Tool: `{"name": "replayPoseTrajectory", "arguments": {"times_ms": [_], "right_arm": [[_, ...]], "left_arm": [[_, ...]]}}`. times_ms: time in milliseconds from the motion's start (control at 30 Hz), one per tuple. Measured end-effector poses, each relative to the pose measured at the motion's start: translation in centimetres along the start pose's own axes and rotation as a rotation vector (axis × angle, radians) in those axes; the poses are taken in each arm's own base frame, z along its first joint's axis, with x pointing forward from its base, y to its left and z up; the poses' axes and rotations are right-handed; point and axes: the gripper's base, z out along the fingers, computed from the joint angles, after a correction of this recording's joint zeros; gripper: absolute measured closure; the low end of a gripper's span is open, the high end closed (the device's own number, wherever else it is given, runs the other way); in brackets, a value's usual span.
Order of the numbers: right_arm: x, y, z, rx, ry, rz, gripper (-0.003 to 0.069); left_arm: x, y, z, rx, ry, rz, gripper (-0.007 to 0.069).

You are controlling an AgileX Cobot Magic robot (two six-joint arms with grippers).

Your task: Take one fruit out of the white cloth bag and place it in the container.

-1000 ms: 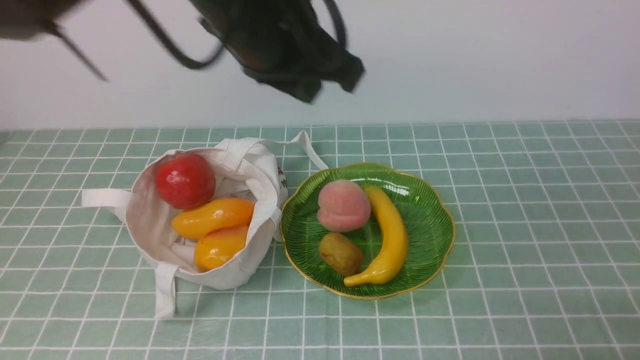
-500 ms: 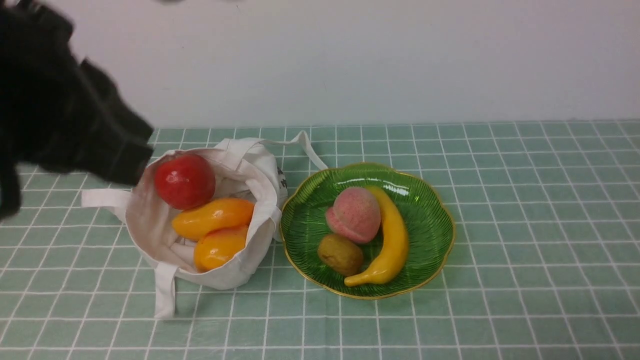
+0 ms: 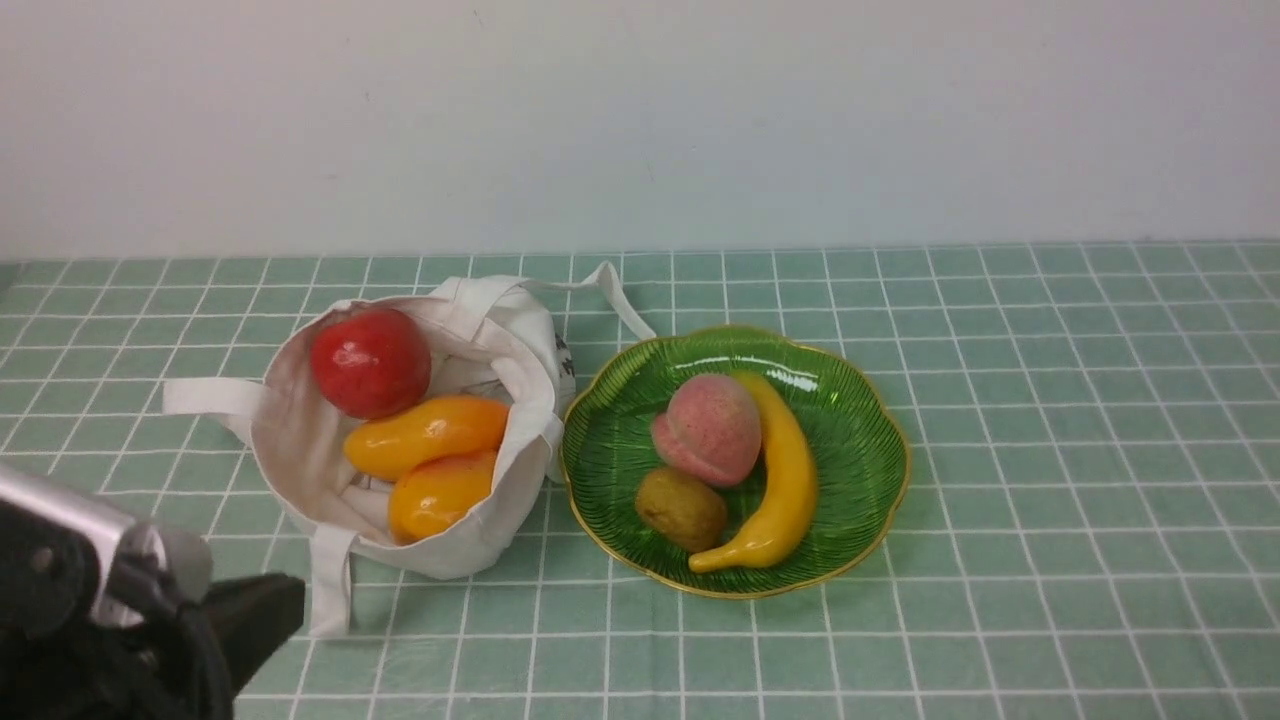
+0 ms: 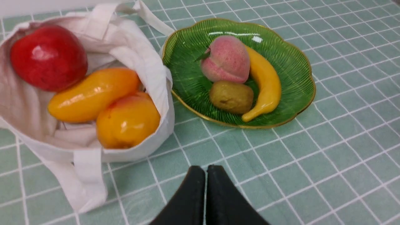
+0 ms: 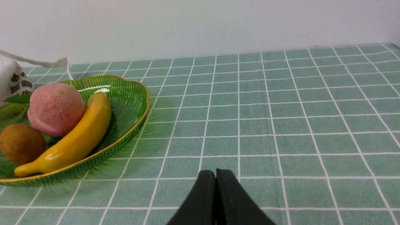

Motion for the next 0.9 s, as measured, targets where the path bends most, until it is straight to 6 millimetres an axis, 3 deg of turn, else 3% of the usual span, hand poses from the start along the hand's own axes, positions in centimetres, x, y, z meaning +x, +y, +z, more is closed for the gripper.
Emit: {"name": "replayPoseTrajectory", "arguments": {"times_ms": [100,233,667,900], "right_arm": [[0.0,0.0,0.0,0.0,0.0,0.0,0.0671],[0.0,0.0,0.0,0.0,0.0,0.001,0.0671],[0.0,0.0,0.0,0.0,0.0,0.001,0.0671],[0.0,0.0,0.0,0.0,0.0,0.001,0.0671]], "left_arm": [[2.6,0.5,0.9,-0.014,0.07,-0.002,0.0632],[4.4,0.9,1.4,-0.028,0.131,0.001,0.0632],[4.8,1.0,1.5,-0.031,0.133,0.017,0.0632],[6.7,2.4,0.2,-0.094,-0.058,0.118,0.0632]]}}
